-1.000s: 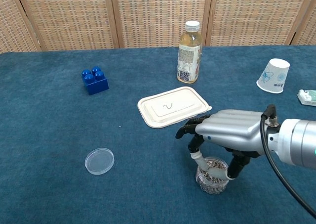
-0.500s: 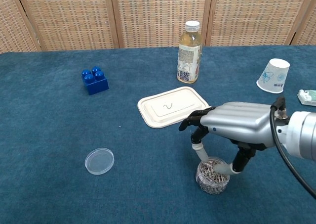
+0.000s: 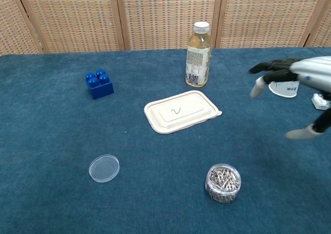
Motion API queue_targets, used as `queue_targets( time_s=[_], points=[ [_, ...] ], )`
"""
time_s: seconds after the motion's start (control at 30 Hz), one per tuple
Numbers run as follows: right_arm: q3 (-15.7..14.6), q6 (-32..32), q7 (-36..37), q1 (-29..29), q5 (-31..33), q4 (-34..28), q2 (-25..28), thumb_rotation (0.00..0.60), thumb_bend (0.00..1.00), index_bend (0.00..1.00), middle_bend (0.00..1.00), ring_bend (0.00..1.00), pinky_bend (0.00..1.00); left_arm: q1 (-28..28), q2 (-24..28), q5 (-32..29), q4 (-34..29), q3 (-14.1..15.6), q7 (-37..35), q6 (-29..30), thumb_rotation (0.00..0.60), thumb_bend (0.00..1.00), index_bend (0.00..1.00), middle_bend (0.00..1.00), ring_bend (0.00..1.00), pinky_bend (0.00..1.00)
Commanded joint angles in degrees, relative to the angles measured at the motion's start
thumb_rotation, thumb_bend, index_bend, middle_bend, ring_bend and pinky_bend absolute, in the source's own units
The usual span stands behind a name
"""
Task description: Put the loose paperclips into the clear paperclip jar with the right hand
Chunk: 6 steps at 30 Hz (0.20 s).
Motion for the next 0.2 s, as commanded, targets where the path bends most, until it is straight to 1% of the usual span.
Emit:
queue_targets(
  time_s=[0.03, 0.2],
  points=[
    [-2.11, 7.56, 5.68, -7.83, -1.2, 5.44, 4.45, 0.6, 0.0, 0.0, 0.0, 0.0, 0.0, 0.34, -0.4, 0.24, 0.03, -0.09, 0.9, 0.88, 0.6, 0.0, 0.0, 0.0, 0.0, 0.0],
    [-1.72, 13.83, 4.75, -12.46, -2.45, 6.61, 4.76, 0.6, 0.0, 0.0, 0.0, 0.0, 0.0, 0.69, -0.42, 1.07, -0.47, 0.2, 1.3, 1.59, 0.6, 0.0, 0.0, 0.0, 0.0, 0.0]
  ],
)
